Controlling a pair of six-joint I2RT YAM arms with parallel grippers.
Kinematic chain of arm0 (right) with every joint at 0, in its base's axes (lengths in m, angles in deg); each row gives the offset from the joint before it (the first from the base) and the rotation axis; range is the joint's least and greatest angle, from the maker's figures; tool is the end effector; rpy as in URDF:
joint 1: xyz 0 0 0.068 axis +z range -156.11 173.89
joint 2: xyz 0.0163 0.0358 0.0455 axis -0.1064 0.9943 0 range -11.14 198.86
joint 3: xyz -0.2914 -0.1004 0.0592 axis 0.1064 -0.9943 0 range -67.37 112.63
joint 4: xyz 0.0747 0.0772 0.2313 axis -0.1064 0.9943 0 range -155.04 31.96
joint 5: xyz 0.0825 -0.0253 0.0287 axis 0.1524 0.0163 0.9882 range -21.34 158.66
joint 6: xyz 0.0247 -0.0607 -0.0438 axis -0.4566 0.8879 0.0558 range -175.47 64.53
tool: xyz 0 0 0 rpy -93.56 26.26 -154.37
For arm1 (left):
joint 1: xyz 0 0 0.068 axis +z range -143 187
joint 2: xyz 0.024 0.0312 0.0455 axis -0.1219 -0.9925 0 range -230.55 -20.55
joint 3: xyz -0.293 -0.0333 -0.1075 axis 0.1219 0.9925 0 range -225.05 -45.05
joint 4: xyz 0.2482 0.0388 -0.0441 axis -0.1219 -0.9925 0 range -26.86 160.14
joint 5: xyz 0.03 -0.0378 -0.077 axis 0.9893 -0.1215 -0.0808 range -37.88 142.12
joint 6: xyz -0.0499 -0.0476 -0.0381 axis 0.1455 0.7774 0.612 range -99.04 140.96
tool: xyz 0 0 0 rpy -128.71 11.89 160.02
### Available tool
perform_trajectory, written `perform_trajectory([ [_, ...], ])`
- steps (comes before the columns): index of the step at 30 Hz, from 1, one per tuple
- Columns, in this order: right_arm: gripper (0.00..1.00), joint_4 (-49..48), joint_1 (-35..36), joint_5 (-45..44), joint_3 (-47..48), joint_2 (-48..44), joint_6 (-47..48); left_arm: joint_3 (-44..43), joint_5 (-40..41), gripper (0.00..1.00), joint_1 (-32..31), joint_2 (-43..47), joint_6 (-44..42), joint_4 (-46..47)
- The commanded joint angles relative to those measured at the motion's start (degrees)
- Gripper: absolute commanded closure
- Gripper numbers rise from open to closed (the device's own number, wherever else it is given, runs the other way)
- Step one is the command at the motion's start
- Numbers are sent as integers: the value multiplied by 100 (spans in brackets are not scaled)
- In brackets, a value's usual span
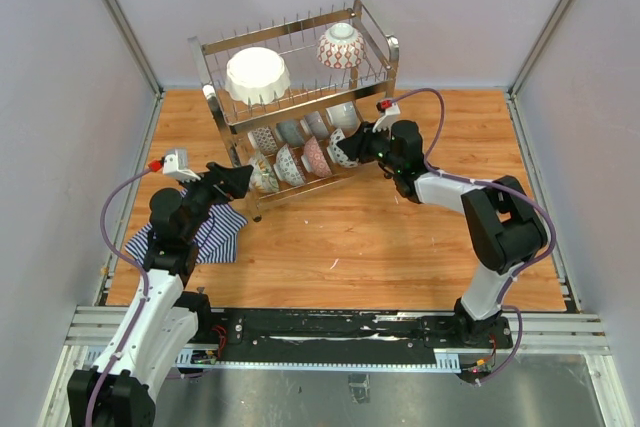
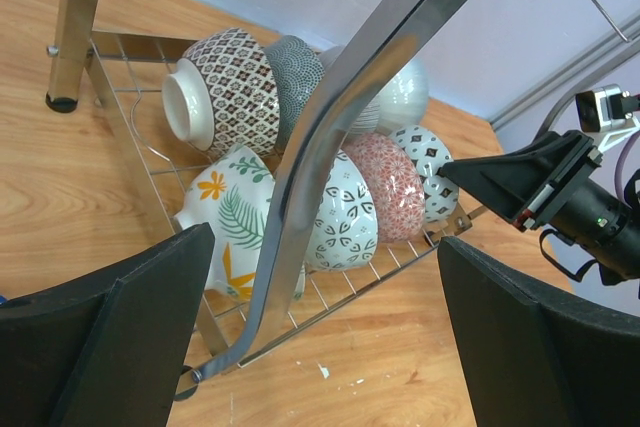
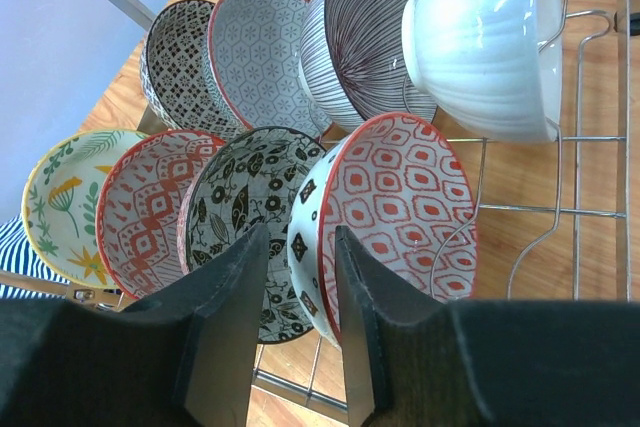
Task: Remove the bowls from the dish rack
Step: Pick up the bowl from the dish rack.
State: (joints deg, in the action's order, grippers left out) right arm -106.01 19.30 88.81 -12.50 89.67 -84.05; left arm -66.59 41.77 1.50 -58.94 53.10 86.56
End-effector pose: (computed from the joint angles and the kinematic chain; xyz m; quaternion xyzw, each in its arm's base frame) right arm 0.3723 0.2025 0.2730 -0.0981 0.7288 0.4168 0.5343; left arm 0.1638 -0.0279 0.2911 -0.1009 0.7025 -0.2869 0.6434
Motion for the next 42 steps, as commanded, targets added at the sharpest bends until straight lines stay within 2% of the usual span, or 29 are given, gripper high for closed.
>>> perform_trajectory([
  [1,67,-236,78,84,23,96,-76,76,35,0,-37,53,-85,151],
  [32,95,-612,78,203,8,185,-311,116,121,0,-34,25,-103,189],
  [42,99,-585,61,75,40,57,-193,117,121,0,-37,-10,-94,219],
])
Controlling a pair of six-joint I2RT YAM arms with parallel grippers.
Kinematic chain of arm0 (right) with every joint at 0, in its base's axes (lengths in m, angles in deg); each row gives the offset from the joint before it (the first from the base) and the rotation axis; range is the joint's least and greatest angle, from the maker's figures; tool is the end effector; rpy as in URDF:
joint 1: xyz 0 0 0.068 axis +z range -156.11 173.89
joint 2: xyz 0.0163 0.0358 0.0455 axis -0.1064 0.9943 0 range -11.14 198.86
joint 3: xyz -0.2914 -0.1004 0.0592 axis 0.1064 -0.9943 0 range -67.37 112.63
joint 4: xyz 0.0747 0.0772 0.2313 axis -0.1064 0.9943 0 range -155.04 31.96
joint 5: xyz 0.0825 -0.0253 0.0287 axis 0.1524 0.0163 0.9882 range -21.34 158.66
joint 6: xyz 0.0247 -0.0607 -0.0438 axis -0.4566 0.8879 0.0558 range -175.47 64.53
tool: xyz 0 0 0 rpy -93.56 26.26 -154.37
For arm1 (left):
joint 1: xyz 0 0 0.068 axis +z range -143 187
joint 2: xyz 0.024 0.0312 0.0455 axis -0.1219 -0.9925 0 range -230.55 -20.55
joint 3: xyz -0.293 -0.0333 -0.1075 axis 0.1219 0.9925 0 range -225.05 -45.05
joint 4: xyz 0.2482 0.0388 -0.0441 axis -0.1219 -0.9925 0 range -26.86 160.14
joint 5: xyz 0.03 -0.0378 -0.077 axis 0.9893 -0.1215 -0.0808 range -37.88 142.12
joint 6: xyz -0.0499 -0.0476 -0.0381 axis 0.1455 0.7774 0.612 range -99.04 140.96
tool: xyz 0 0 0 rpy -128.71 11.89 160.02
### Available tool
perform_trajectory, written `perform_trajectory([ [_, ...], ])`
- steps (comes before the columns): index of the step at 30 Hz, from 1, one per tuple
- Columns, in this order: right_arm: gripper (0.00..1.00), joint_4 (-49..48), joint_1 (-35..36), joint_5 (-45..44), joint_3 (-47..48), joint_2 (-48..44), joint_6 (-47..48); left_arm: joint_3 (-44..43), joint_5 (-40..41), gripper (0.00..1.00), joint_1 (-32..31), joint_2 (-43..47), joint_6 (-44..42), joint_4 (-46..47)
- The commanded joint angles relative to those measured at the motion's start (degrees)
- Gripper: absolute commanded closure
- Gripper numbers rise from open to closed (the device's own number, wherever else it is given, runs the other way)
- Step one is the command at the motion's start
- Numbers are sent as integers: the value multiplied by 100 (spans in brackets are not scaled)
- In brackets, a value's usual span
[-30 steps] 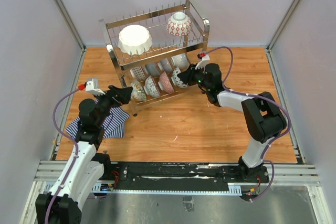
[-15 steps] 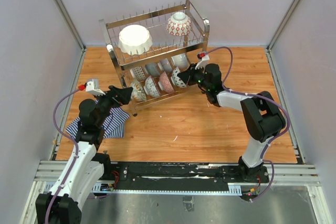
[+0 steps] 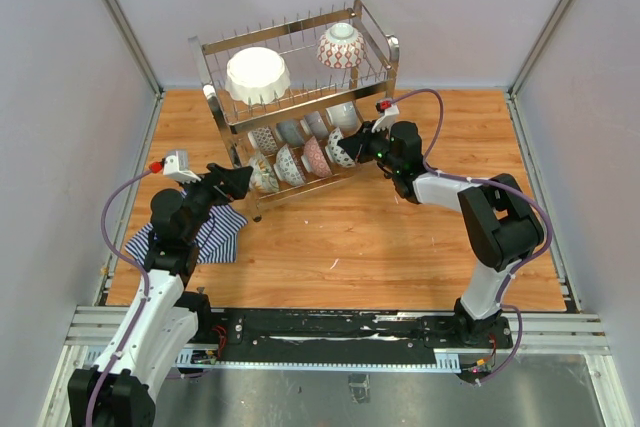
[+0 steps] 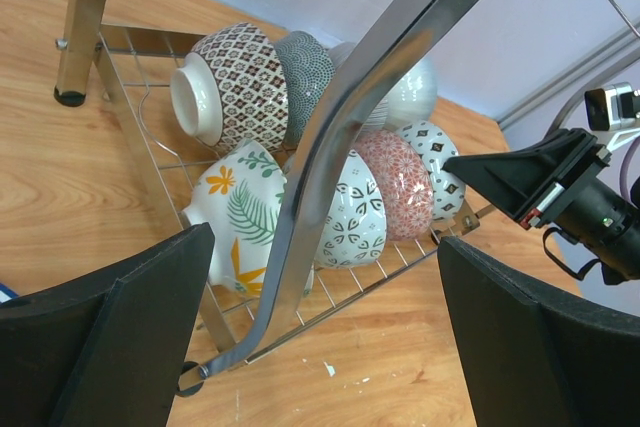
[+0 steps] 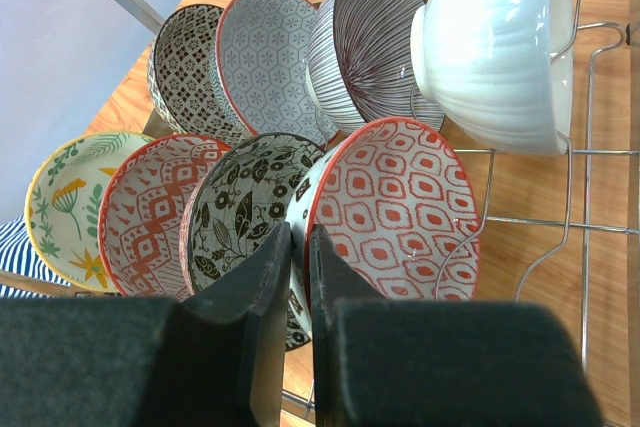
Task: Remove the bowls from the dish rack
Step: Pick up the bowl from the dish rack.
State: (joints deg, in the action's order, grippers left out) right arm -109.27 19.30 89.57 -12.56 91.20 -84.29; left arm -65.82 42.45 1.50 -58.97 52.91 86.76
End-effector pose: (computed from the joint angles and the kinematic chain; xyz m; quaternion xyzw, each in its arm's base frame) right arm 0.3758 0.2051 0.2696 -0.1032 0.7186 0.4250 0.5407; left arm 0.1640 -0.0271 0.2863 -0.1051 0.7056 -0.2811 0.6420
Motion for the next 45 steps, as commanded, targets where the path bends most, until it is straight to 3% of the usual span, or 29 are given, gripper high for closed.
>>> perform_trajectory([
  [1,99,-242,53,-13,60,-124,-150,42,53,0,-33,-8,-74,199],
  [26,99,-260,34,-491,-29,-562,78,56,93,0,-36,-41,-48,239],
  [45,99,-758,34,-482,5,-176,-930,82,108,0,-34,-41,-18,281],
])
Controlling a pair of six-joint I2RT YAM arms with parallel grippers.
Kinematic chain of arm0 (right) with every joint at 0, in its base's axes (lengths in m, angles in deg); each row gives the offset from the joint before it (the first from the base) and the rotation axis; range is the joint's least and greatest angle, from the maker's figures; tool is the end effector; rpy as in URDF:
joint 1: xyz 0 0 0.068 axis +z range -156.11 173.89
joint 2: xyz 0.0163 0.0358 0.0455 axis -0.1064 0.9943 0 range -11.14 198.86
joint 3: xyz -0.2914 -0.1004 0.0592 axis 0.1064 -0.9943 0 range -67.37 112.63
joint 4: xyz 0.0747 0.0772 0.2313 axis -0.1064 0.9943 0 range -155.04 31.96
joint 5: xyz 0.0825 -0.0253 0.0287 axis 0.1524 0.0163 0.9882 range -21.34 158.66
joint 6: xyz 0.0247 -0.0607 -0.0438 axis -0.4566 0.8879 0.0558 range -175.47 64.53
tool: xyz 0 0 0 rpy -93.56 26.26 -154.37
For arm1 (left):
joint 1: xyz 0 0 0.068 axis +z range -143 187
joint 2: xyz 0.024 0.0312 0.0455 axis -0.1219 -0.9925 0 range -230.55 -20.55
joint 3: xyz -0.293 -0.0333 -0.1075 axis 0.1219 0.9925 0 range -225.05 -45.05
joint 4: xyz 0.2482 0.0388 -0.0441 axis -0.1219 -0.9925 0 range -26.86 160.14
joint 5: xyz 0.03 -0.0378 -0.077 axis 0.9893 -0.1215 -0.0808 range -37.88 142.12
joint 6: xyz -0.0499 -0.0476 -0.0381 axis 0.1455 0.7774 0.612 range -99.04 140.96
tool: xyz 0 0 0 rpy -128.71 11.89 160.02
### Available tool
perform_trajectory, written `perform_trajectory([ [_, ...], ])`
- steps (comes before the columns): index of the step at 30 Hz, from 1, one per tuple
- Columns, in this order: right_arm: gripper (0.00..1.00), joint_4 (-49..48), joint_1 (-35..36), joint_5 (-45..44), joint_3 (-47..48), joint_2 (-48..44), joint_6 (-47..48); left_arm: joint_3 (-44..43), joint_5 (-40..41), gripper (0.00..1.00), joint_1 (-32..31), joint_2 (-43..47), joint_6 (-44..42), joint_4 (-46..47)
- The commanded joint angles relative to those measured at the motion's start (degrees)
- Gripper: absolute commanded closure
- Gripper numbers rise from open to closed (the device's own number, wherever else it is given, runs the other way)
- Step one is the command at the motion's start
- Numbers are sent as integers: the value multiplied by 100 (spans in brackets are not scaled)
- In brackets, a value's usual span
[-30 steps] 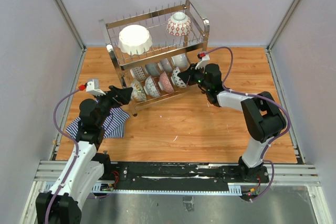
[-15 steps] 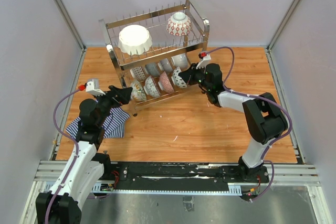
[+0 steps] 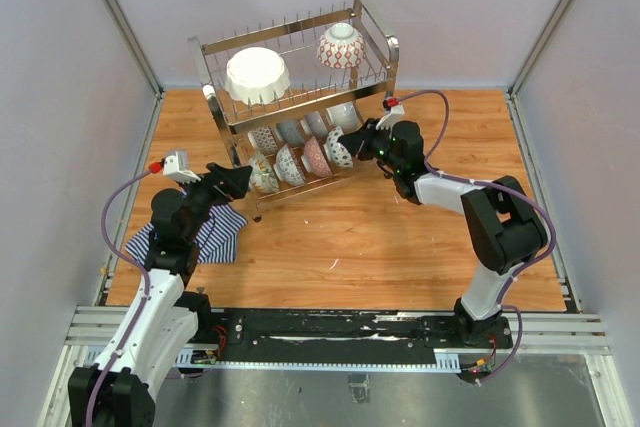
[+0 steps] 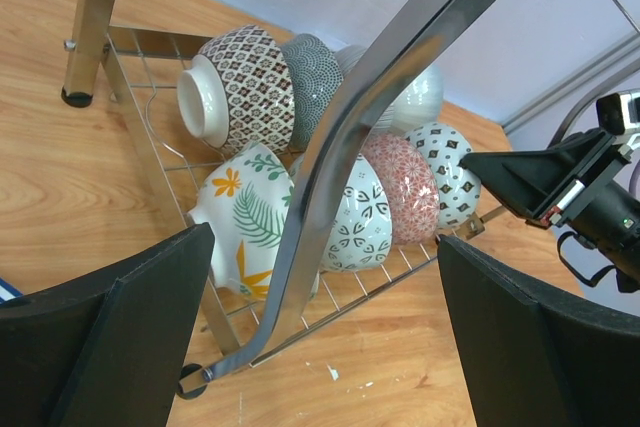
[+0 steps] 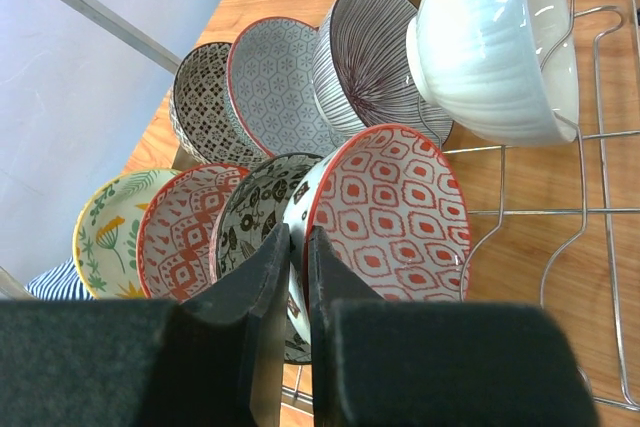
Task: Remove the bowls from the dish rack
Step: Pick up the bowl from the dish rack.
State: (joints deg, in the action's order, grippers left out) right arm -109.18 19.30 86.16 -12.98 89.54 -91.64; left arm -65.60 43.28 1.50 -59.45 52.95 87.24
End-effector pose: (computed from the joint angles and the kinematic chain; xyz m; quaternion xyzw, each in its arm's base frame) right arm 0.3735 0.1998 0.2785 -0.0383 0.7187 0.4450 0.5329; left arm 0.1656 -0.0263 0.2848 -0.1107 0.7060 -0.2762 0.6426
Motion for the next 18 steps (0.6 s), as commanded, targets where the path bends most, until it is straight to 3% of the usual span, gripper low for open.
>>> perform_trajectory([
  [1,99,-774,34,-148,45,-6,-210,59,31,0,-34,7,-18,232],
  [18,99,-869,61,-220,99,86,-766,71,23,0,-36,-83,18,320],
])
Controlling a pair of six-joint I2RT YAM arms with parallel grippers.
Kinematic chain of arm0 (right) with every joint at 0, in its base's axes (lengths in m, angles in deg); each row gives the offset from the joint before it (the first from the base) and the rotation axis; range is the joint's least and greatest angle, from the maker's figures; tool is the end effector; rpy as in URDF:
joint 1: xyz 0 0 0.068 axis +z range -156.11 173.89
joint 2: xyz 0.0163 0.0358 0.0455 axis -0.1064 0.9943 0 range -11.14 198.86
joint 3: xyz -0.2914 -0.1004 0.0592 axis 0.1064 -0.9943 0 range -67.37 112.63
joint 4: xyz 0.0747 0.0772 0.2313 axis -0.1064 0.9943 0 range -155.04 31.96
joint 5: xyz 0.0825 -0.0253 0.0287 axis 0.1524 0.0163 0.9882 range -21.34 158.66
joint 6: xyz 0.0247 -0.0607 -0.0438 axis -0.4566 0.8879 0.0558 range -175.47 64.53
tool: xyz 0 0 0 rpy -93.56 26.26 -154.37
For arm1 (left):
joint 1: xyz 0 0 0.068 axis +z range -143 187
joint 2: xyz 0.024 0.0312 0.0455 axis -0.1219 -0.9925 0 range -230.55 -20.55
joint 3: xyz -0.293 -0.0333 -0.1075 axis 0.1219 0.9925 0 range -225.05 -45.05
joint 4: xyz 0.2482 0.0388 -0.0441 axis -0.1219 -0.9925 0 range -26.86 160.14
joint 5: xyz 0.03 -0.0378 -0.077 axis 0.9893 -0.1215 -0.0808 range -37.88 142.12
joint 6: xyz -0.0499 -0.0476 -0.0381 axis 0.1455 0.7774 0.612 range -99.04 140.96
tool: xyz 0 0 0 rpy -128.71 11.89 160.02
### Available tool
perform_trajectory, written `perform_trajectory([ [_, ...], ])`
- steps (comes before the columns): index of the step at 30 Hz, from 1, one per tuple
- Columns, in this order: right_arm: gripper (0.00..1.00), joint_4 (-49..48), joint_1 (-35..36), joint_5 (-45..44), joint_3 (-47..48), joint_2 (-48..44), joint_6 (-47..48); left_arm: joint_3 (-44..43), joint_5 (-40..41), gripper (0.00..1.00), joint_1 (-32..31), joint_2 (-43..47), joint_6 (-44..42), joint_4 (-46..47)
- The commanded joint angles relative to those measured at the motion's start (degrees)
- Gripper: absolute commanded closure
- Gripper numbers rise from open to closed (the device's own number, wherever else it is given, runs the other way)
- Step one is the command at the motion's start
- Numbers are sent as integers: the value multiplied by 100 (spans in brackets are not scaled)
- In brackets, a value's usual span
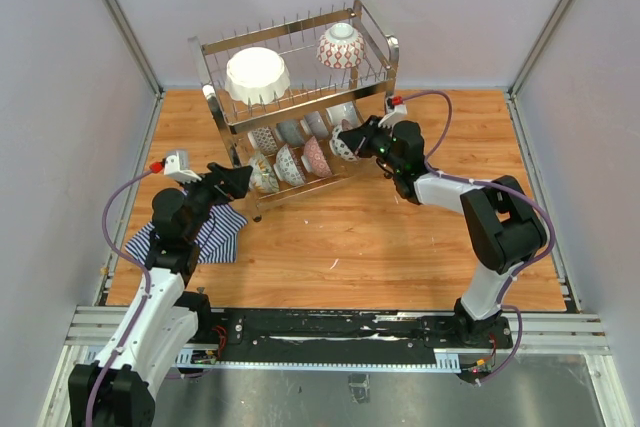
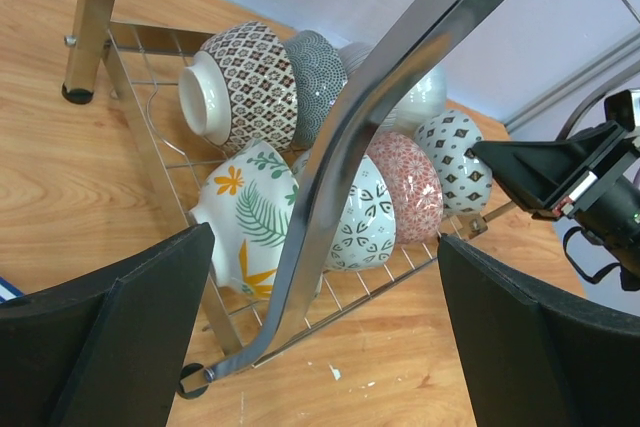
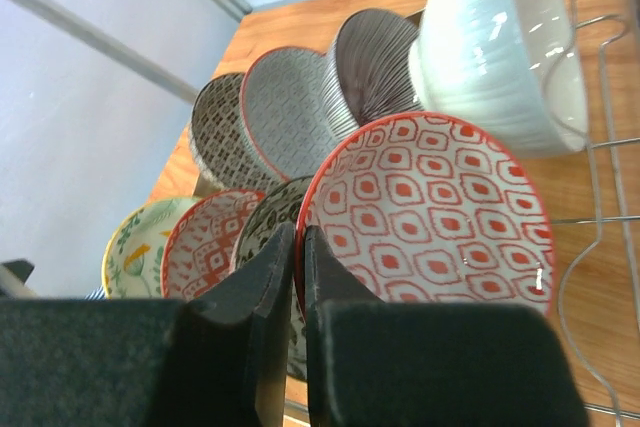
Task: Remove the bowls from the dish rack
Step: Pick up the bowl from the dish rack.
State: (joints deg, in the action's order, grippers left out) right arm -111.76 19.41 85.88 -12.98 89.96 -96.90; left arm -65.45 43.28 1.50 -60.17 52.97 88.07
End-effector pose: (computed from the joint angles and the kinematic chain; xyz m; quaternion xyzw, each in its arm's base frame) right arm 0.3746 0.2009 0.2818 -0.0081 0.7071 0.4738 0.5248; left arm 0.1677 -0.0265 0.2839 -0.1109 0.7063 -0.2763 0.6423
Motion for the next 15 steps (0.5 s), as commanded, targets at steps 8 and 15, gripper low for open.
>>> perform_trajectory([
  [8,99,-835,59,-145,104,158,-528,49,23,0,-38,-11,16,231],
  [15,99,-1069,80,-11,76,-46,-528,24,39,0,-39,4,16,187],
])
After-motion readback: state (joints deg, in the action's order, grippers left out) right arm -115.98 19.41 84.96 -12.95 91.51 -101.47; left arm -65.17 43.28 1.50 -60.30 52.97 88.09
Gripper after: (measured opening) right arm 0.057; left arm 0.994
